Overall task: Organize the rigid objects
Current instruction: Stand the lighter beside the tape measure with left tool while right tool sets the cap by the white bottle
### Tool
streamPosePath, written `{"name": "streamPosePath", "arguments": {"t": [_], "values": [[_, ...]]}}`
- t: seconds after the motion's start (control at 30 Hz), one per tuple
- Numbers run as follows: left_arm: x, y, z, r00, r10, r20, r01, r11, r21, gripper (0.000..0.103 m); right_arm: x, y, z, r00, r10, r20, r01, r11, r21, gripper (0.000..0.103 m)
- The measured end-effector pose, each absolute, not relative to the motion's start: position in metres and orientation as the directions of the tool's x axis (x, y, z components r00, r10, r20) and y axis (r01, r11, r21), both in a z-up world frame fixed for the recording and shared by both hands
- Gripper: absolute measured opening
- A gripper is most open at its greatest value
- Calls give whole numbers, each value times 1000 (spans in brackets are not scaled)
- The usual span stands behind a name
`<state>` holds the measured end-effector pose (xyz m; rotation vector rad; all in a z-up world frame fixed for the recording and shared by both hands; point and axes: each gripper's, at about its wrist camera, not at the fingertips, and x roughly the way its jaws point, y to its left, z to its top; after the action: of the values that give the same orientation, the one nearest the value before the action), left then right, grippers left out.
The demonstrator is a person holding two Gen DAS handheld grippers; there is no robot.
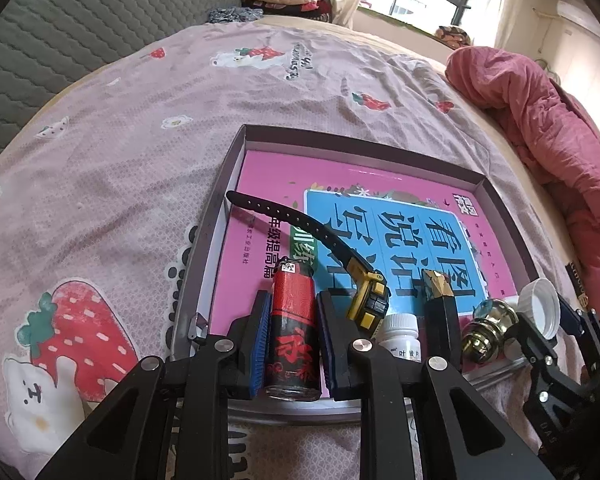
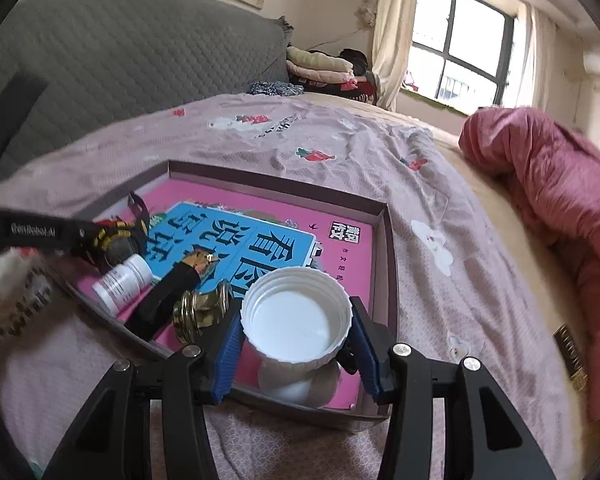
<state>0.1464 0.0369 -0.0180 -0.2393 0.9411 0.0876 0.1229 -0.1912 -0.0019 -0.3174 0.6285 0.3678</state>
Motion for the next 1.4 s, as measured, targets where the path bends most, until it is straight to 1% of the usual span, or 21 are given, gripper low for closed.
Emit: {"name": "streamPosePath", "arguments": {"t": [0.27,0.43,0.73,0.9,1.07,1.23,1.4], "values": [[147,39,-19,582,-39,-812,-187,966,-180,23,122,-188,-3,752,222,-620,-425,883,-199,50],[146,39,-19,578,-40,-815,-192,964,-183,23,120,-186,-5,761,195,-619,-422,873,-243,51],[146,39,-19,575,-42,-817,-191,964,-184,23,112,-183,-1,757,236,-609,-457,857,-237,51],[146,40,-20,572,-47,-819,-189,964,-188,24,111,-185,5,751,273,-601,-470,860,-196,56],[144,40,-19,570,-51,-820,-188,963,-191,24,116,-197,12,748,308,-588,-454,883,-115,56],[144,40,-18,566,-58,-823,-183,964,-194,25,124,-211,15,750,301,-589,-409,911,-56,56],[142,40,-16,566,-55,-822,-181,965,-189,33,134,-234,17,741,315,-594,-347,936,63,57]]}}
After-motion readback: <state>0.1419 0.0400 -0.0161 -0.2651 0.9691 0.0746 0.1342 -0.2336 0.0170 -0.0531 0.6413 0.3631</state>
